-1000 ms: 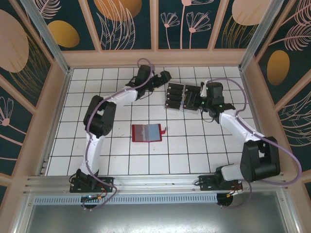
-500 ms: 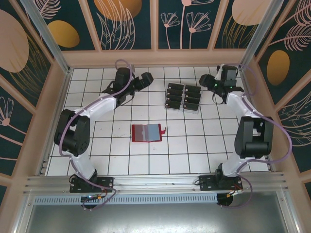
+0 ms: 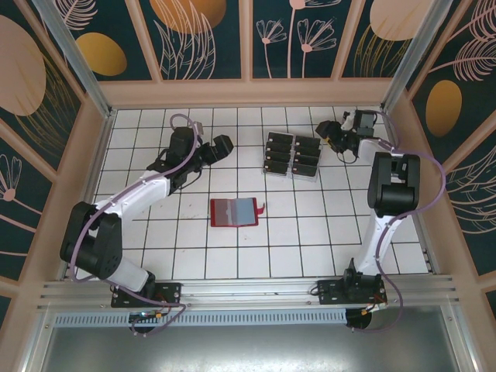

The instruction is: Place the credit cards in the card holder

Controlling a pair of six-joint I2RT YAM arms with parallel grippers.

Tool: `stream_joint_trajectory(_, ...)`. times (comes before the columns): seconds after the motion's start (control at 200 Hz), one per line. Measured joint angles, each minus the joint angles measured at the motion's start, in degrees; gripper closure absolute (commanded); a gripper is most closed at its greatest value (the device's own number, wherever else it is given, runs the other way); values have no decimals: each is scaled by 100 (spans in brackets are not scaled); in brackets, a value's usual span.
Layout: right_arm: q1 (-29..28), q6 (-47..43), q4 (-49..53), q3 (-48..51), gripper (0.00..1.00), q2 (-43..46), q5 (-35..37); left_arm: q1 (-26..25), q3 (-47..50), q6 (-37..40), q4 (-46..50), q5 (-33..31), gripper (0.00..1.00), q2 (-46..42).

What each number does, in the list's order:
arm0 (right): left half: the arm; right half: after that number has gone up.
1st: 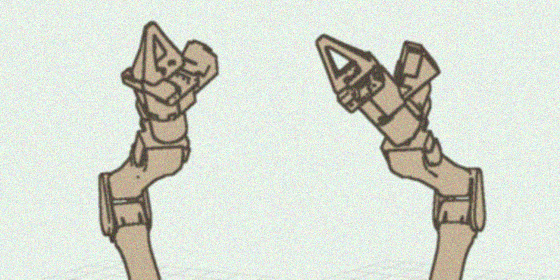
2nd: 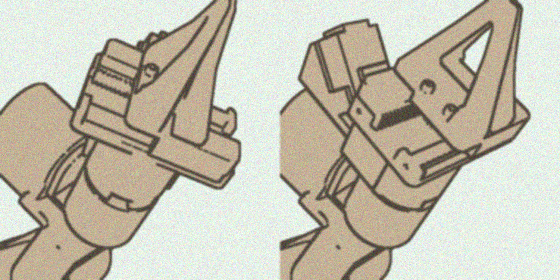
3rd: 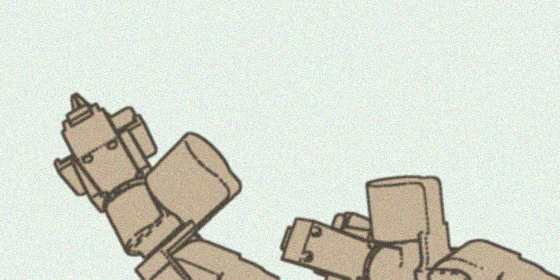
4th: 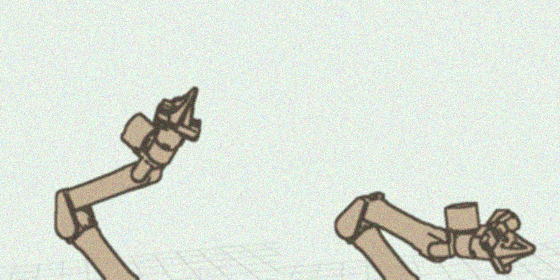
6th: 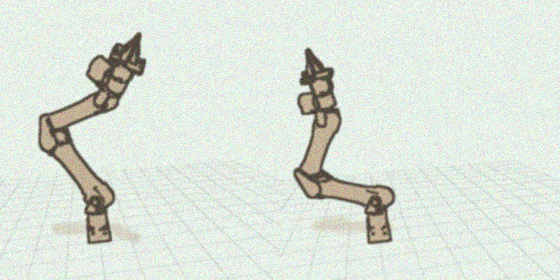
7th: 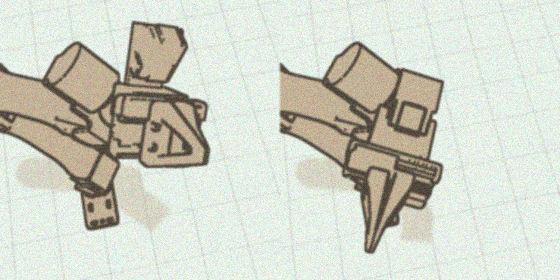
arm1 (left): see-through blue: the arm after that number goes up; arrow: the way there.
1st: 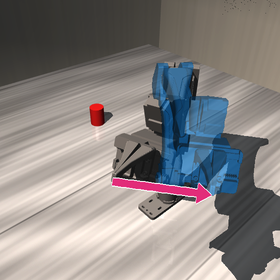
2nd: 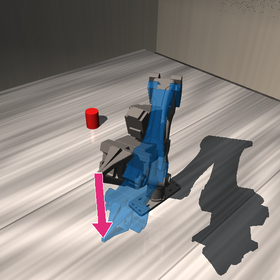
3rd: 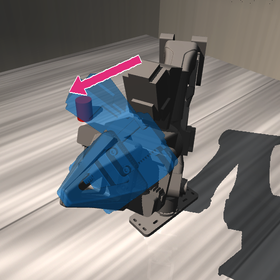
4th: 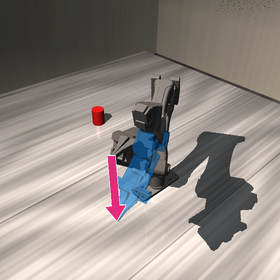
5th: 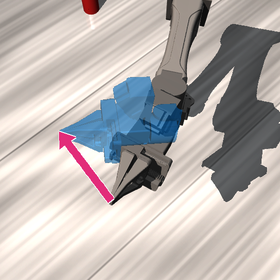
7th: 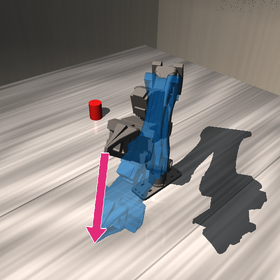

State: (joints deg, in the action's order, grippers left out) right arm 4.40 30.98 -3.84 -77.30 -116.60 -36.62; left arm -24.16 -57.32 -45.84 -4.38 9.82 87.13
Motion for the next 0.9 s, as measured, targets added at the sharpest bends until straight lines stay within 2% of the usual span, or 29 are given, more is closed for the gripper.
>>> stream_joint_trajectory(0.34,2,382,-951,645,44,55,-551,0,70,48,44,-7,1,-76)
stream_joint_trajectory(0.901,-11,968,-1775,2500,42,1539,-846,0,302,70,33,15,1,-39)
